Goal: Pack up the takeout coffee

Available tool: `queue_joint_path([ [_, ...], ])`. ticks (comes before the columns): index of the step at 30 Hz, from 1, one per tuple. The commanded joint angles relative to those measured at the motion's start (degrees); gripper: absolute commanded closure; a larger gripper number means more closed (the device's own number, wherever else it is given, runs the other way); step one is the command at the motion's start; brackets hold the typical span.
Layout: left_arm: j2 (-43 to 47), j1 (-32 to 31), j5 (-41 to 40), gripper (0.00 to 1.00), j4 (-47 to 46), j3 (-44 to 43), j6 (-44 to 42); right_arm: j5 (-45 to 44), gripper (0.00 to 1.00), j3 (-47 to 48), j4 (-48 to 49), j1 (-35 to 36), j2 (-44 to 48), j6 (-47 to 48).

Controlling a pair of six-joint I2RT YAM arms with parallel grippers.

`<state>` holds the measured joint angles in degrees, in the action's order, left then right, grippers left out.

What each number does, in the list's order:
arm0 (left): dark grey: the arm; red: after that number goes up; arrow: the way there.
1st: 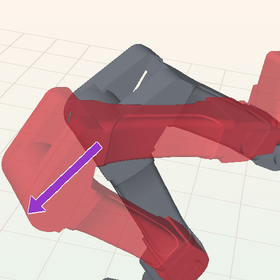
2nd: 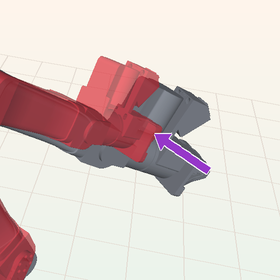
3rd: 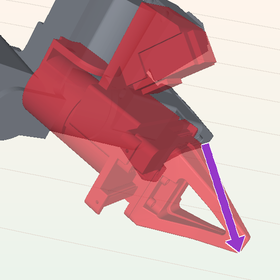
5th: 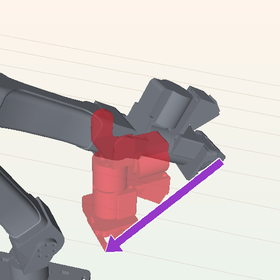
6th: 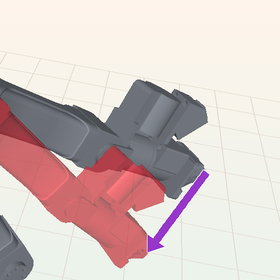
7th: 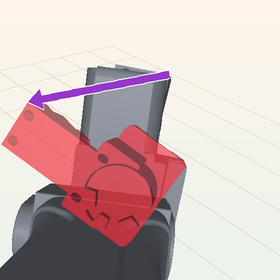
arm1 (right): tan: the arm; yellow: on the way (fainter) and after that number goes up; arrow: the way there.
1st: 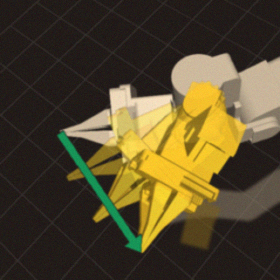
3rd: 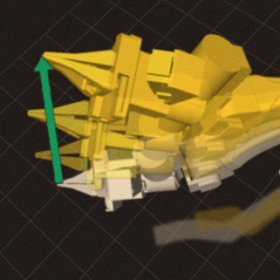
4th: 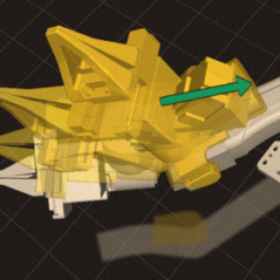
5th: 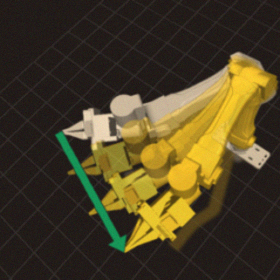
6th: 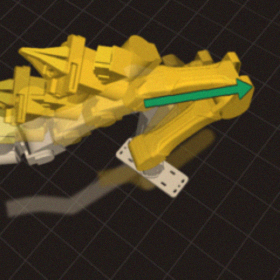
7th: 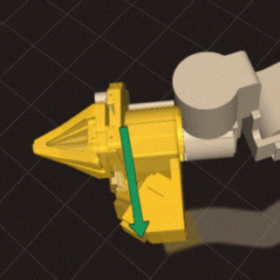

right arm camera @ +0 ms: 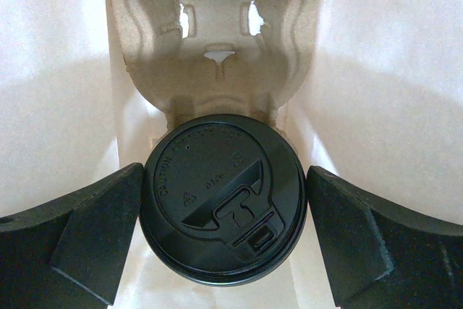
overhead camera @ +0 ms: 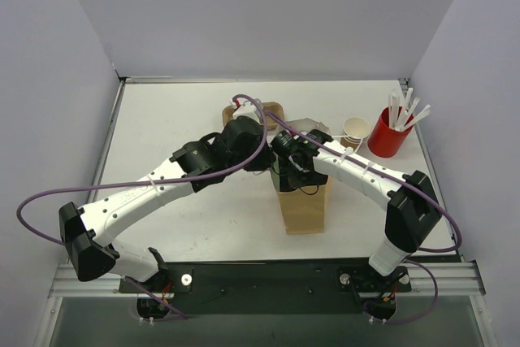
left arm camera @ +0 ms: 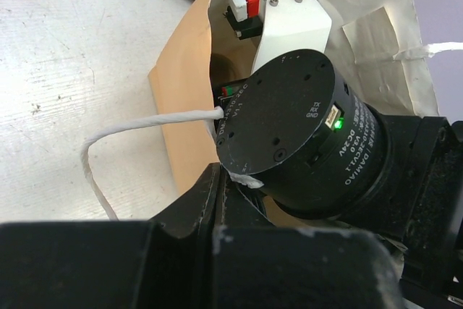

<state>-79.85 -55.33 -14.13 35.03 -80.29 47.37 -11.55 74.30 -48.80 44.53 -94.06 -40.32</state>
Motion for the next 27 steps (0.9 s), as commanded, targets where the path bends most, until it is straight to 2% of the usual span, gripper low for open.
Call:
queue_joint_path([
  [1,-0.3,-0.4,0.2,1.0,0.8,-3.4,-1.8,0.0,0.12,2.0,-3.6,-0.8,2.0,-0.5],
  [27,-2.0,-1.6,-1.2,1.0,1.5,-5.2,-0.4,1.1,0.11,6.7,-5.3,0.5,2.2,-1.6],
])
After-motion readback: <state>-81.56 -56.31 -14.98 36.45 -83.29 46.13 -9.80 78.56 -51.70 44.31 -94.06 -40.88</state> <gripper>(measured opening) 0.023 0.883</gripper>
